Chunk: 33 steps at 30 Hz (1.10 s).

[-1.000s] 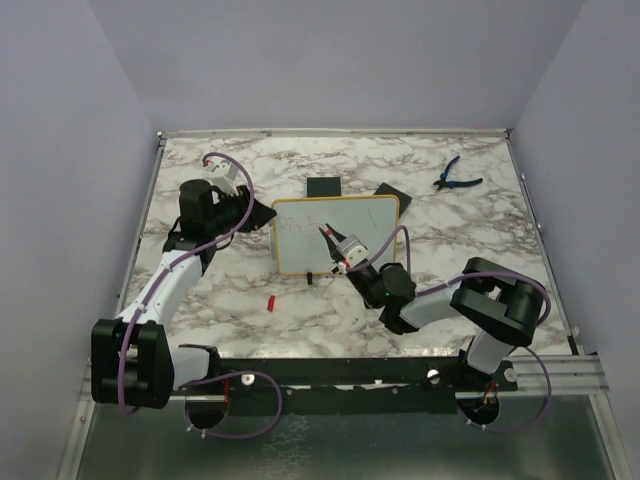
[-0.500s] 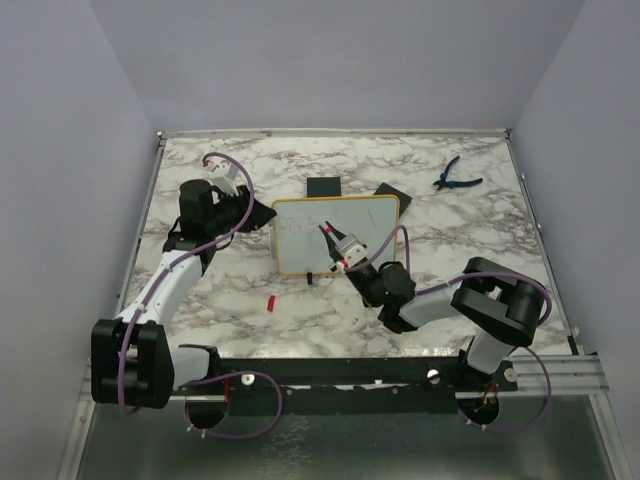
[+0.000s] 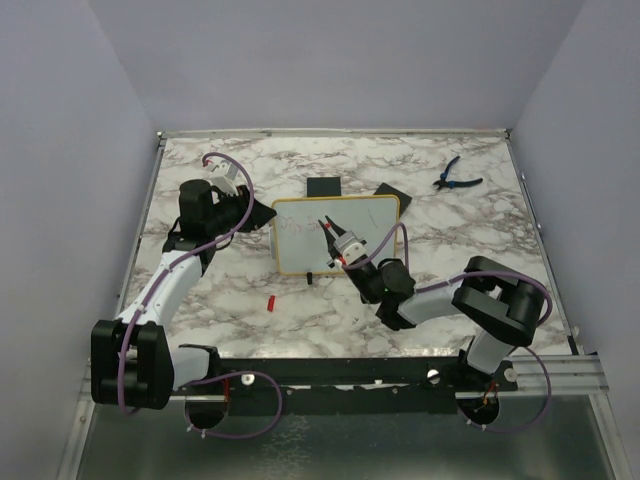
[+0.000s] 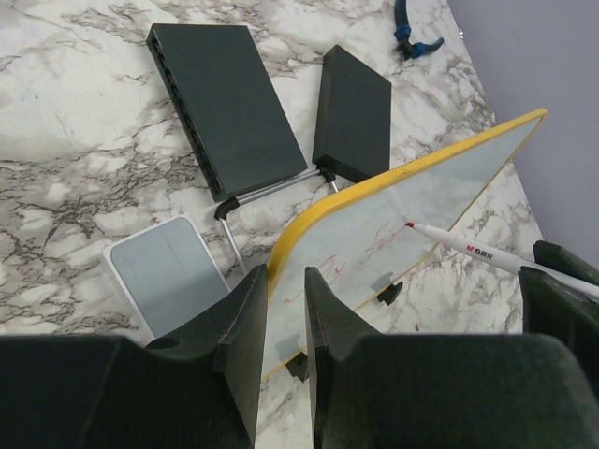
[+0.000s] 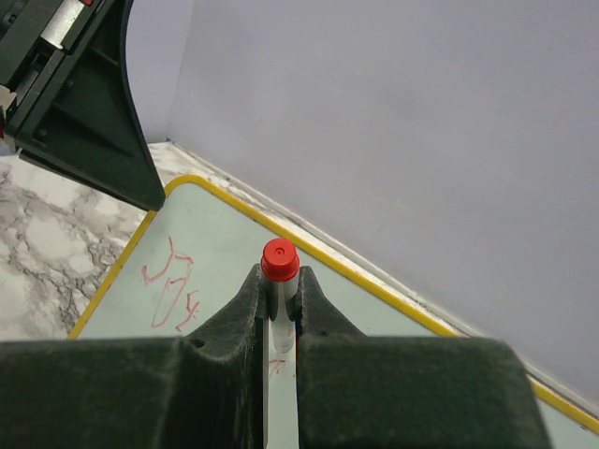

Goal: Write a sentence on the whiteboard

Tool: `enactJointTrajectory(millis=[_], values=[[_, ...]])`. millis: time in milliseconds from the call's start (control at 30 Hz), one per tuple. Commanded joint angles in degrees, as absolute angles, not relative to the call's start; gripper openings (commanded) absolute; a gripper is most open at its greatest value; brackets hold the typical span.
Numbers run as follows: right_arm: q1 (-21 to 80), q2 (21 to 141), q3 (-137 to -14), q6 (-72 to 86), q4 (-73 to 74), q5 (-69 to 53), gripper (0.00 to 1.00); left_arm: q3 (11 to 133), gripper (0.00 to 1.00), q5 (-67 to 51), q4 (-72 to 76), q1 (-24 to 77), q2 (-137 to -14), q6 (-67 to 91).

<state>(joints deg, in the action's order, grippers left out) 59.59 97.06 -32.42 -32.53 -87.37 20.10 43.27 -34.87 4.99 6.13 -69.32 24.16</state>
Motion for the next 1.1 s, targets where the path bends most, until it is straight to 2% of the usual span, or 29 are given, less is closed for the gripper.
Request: enactJointTrajectory(millis=[0,1067], values=[[58.7,96.8,-34.0,-34.2,-99.6,20.8,0.01,43.1,0.24,-35.3,5.6,6.4,-67.8,23.6],[58.4,96.3,-29.7,-30.5,-99.6,21.7,0.01,43.2,0.24,-35.3,5.6,6.5,-67.9,23.5]])
